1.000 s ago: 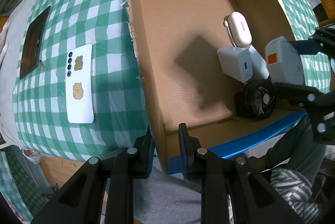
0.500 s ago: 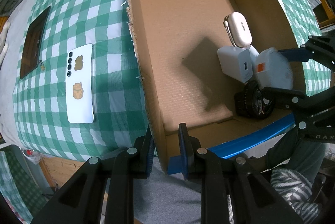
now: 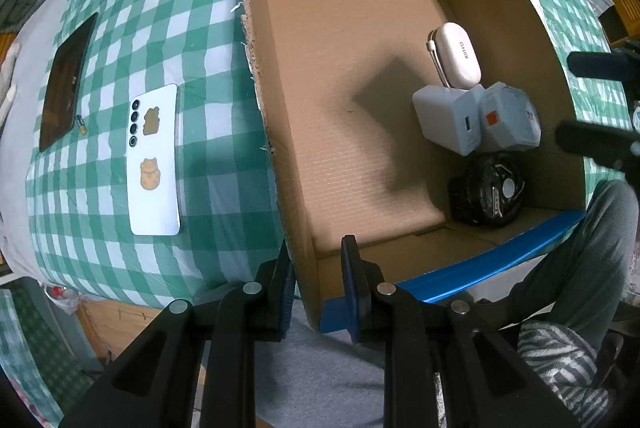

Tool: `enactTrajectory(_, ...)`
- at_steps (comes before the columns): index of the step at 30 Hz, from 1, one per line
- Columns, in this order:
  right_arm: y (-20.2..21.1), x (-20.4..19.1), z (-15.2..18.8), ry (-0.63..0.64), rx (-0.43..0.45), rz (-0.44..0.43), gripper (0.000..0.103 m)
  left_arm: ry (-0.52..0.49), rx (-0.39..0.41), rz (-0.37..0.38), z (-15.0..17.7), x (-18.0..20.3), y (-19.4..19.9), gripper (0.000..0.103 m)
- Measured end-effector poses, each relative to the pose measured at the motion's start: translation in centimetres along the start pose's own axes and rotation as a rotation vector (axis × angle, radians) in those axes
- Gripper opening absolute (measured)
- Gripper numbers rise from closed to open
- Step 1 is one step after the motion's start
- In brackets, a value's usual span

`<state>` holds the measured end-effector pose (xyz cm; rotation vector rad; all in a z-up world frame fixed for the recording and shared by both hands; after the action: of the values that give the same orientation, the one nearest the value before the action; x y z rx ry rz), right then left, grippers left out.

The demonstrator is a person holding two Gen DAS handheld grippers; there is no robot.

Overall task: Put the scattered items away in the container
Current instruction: 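Move the right tool back to the white-and-orange power bank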

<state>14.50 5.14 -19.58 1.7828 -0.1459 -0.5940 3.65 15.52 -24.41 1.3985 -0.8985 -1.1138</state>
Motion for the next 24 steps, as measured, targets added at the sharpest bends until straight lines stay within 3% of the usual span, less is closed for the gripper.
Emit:
enactTrajectory(11, 2.7, 3.7, 0.3, -0.068, 0.040, 0.029, 0.075, -0.001, -0.002, 0.001, -0.1, 0.2, 0.0, 0.020)
enactTrajectory(24, 3.6, 11.9, 1.5, -0.229, 0.049, 0.116, 0.075, 0.010, -0.004, 0.010, -1.1, -0.1, -0.3, 0.020)
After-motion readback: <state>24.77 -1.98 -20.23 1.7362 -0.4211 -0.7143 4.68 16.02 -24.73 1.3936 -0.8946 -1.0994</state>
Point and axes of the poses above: each gripper's, at about its wrist camera, not at the fingertips, and y roughly against the way its jaws point, x to its right, z to its underside, the point moved 8 cm from there along -y, roughly the way its jaws point, and after that the axes turned 8 degrees about -z, right-handed, at the moved point
